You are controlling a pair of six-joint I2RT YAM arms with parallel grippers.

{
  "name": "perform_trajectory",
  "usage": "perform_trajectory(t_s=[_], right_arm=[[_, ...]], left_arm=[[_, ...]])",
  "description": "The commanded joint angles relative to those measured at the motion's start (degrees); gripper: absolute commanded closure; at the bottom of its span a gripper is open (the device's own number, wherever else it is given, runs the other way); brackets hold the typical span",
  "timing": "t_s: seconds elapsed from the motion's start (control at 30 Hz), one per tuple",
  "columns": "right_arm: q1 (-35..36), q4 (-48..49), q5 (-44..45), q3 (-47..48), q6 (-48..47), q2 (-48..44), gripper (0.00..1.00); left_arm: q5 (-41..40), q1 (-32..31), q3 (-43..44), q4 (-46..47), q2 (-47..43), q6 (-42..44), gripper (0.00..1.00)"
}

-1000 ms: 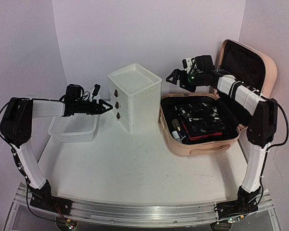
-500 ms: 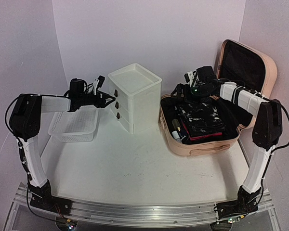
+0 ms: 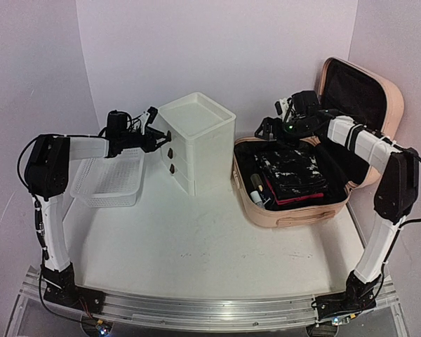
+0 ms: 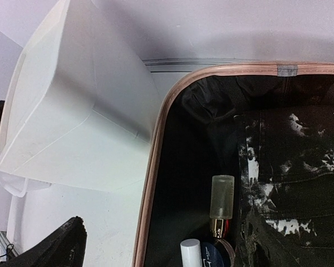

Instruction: Open, take out, and arrange the luggage

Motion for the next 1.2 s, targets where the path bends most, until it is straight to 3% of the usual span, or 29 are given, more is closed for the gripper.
perform_trajectory(t_s=[0.0,0.37,0.6,0.73,1.0,1.17], right_arm=[[-0.2,-0.4,0.9,3.5,-1.4,0.5,0.02],[-0.1,-0.9,0.4,3.2,0.5,1.2,0.02],[-0.2,-1.2,0.2,2.4,0.9,1.0,0.02],[-0.2,-1.2,0.0,2.4,1.2,1.2,0.02],[-0.1,-3.3,1.1,2.6,2.0,2.0,0.02],[-0.1,-9.1,3.1,4.3,0.6,4.1,0.02]], left_arm=[[7.6,0.2,4.9,0.1,2.5,-0.4,0.57],[10.1,-0.1,7.7,0.0,4.3,-1.6,0.58],[9.5,-0.4,8.1,0.0,4.0,-1.0,0.65],[10.1,-0.9,7.6,-0.1,3.8,-1.0,0.73],[6.8,-1.4,3.3,-0.1,-0.5,-0.8,1.0],[3.5,-1.5,-5.5,-0.4,-8.0,0.1,1.0]])
